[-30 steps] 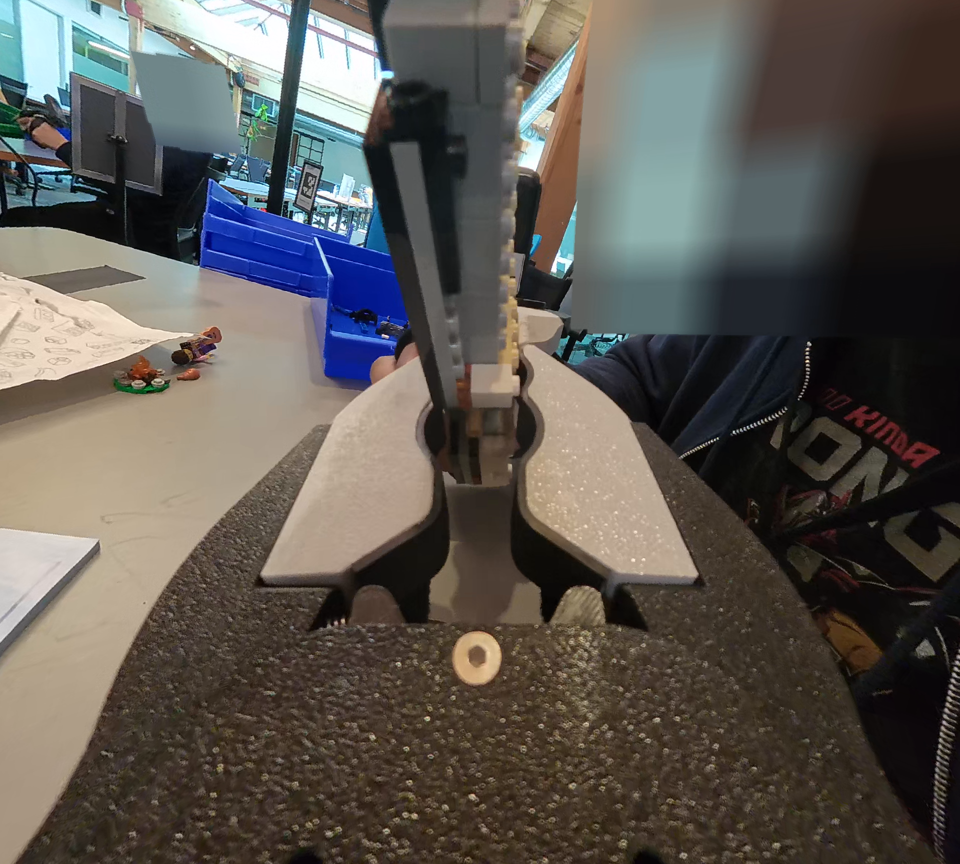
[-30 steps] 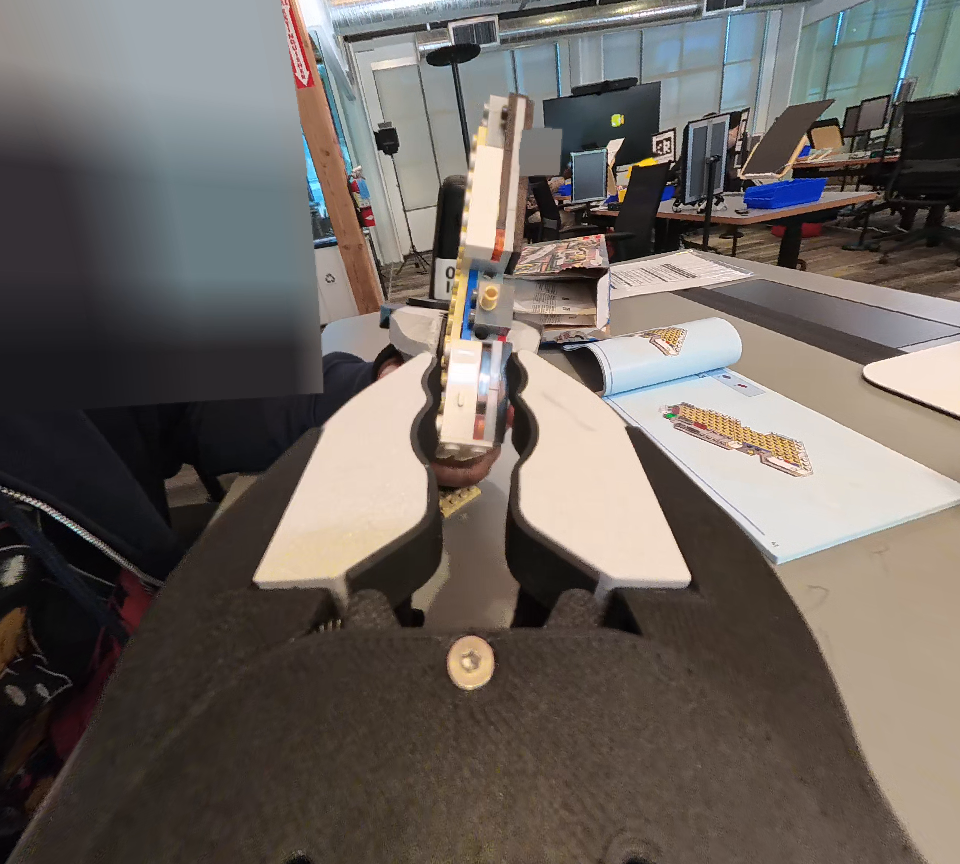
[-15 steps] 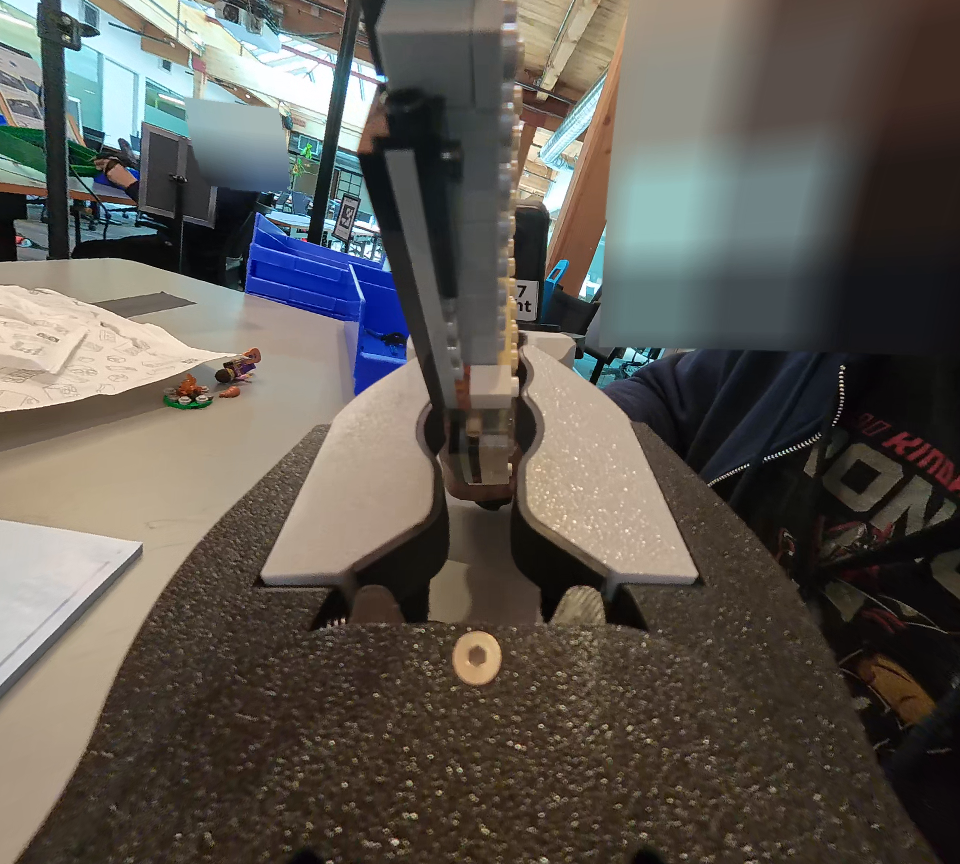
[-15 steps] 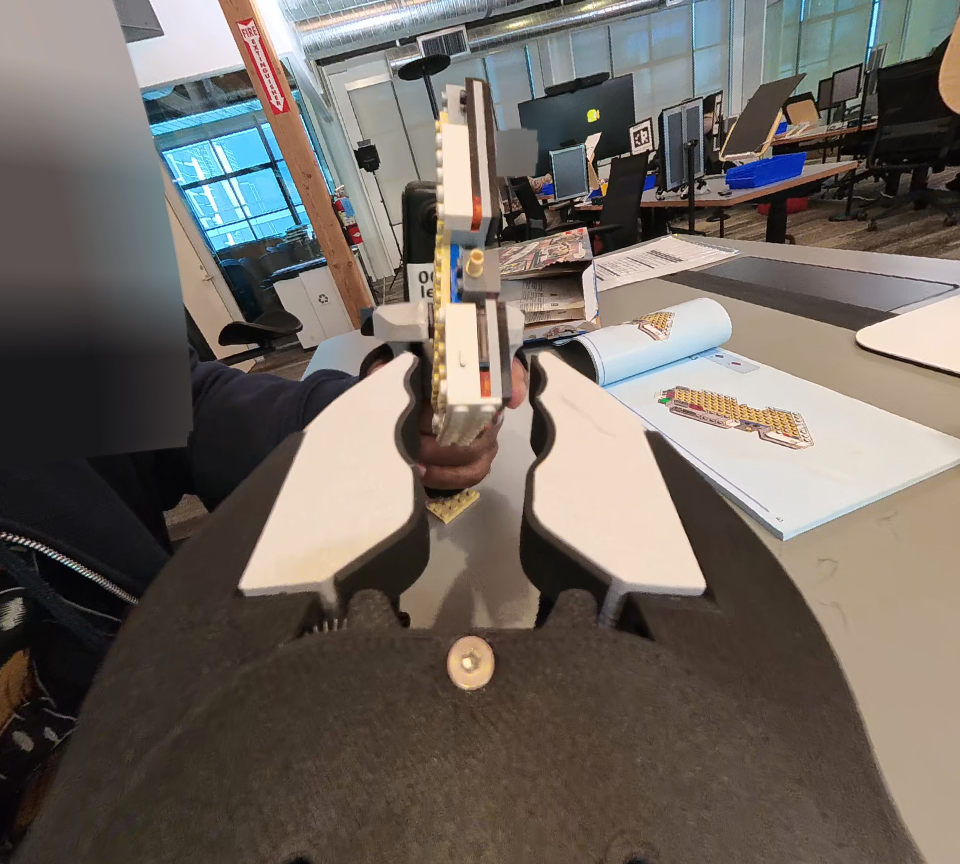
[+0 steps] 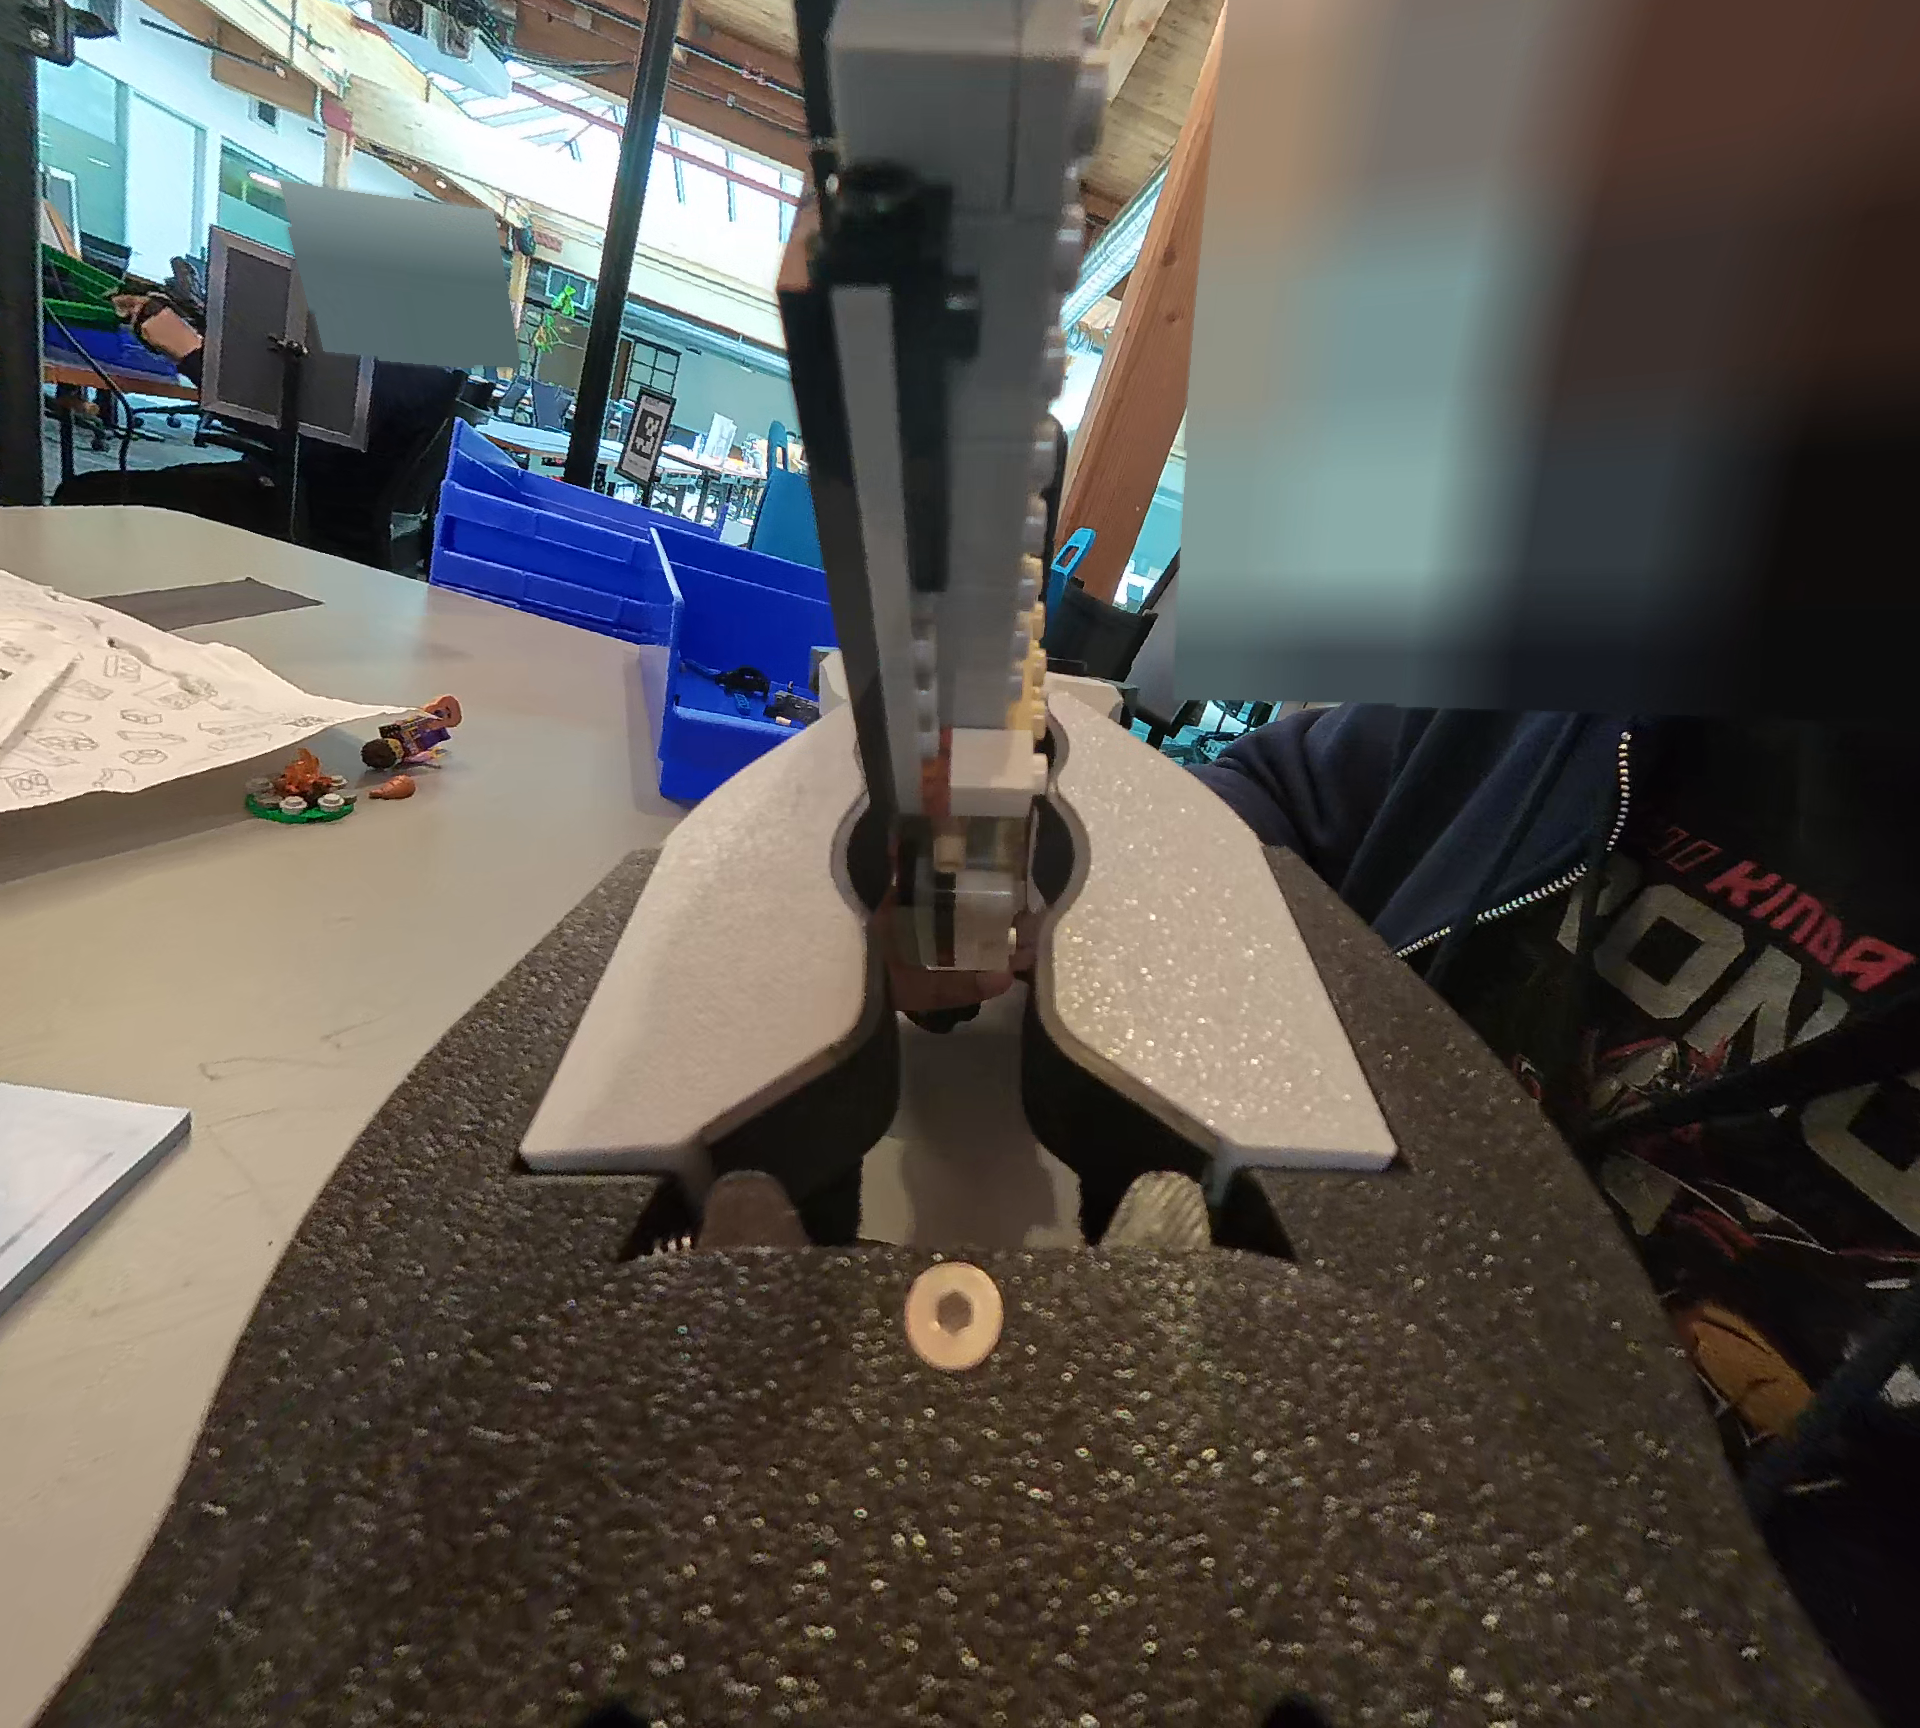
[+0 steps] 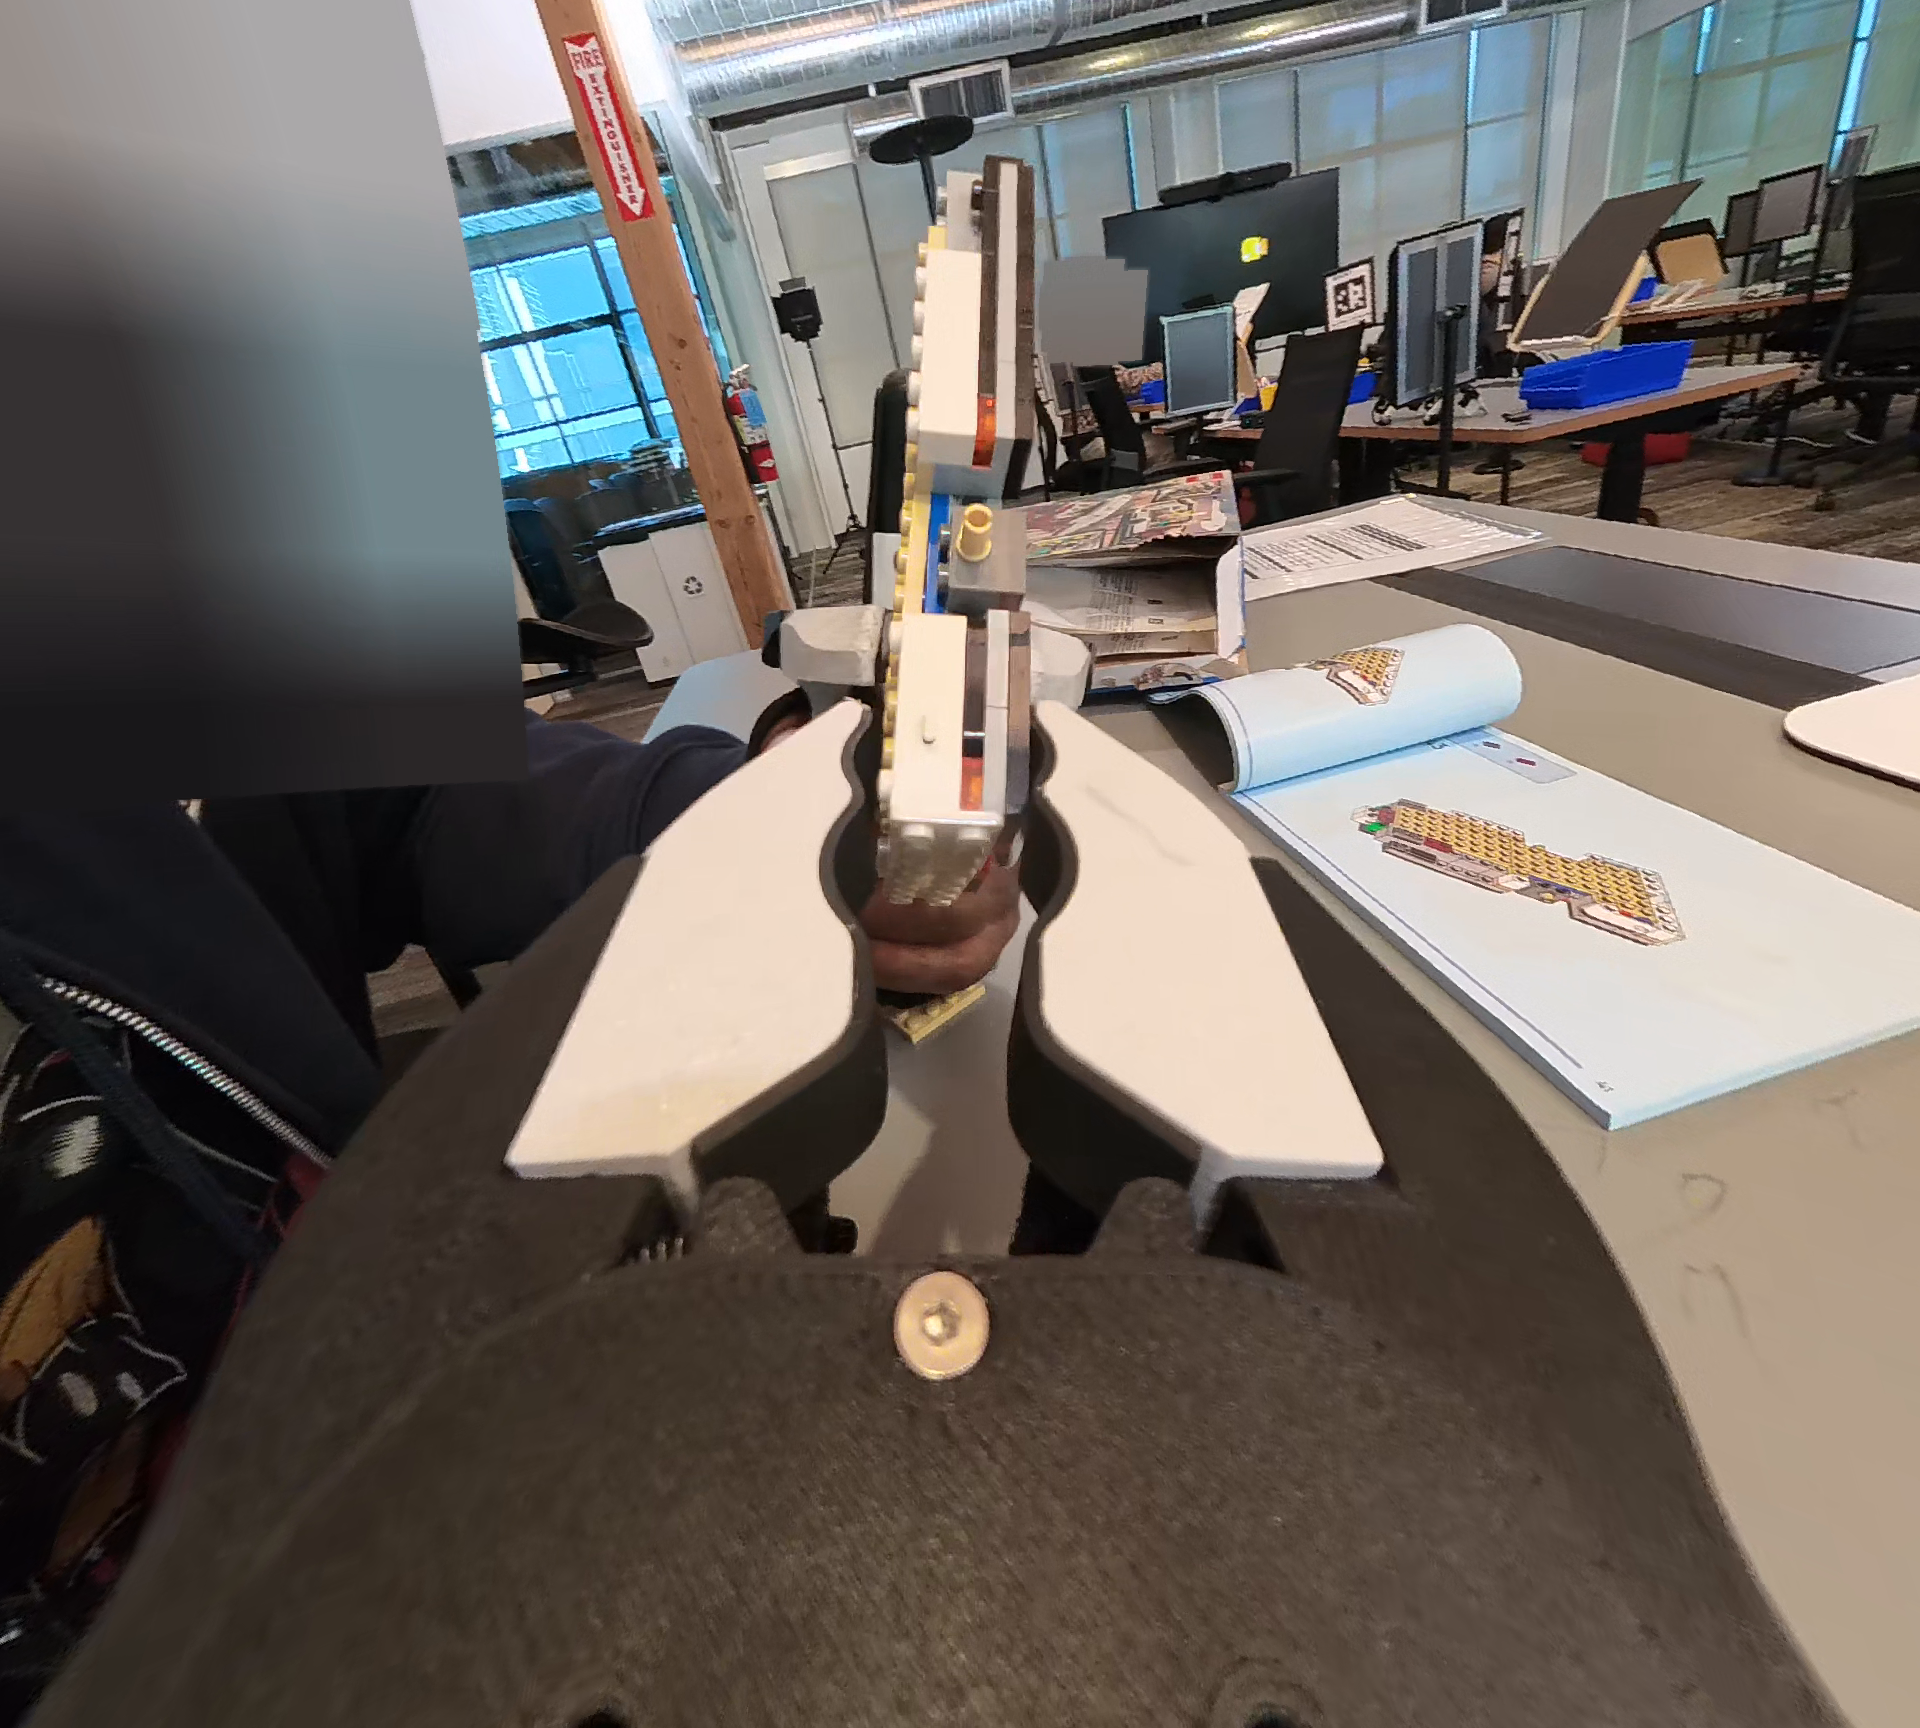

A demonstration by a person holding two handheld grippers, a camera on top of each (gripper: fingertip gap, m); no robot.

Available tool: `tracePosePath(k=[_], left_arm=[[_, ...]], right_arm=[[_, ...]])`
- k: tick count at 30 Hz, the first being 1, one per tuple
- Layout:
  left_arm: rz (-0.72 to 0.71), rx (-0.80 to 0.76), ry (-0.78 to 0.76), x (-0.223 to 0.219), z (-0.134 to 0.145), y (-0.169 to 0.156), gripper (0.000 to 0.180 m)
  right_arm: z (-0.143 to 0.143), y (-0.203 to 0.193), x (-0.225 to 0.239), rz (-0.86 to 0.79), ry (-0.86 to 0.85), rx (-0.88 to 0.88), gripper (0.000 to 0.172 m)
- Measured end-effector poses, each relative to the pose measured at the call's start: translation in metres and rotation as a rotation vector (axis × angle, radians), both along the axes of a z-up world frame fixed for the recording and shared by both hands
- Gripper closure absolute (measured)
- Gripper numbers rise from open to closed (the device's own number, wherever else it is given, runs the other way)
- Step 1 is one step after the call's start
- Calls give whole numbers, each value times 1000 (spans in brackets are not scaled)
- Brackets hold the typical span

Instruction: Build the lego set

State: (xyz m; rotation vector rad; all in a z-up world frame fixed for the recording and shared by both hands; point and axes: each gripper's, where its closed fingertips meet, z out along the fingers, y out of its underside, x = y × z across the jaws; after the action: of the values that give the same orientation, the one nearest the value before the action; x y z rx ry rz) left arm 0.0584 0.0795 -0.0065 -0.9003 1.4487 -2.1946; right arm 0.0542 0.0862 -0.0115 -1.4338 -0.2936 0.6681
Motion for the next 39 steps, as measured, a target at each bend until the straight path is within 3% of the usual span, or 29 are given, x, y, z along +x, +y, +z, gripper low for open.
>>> tracePosePath(k=[21, 28, 31, 39], left_arm=[[-22, 6, -6, -3, 1, -6, 156], [50, -3, 44, 7, -4, 3, 156], [76, -29, 46, 8, -2, 11, 156], [53, -27, 42, 7, -2, 8, 156]], right_arm=[[3, -6, -3, 69, 11, 15, 147], [-2, 2, 9, 3, 50, -36, 145], [-7, 6, 13, -13, 55, -77, 132], [-6, 7, 10, -25, 90, -72, 138]])
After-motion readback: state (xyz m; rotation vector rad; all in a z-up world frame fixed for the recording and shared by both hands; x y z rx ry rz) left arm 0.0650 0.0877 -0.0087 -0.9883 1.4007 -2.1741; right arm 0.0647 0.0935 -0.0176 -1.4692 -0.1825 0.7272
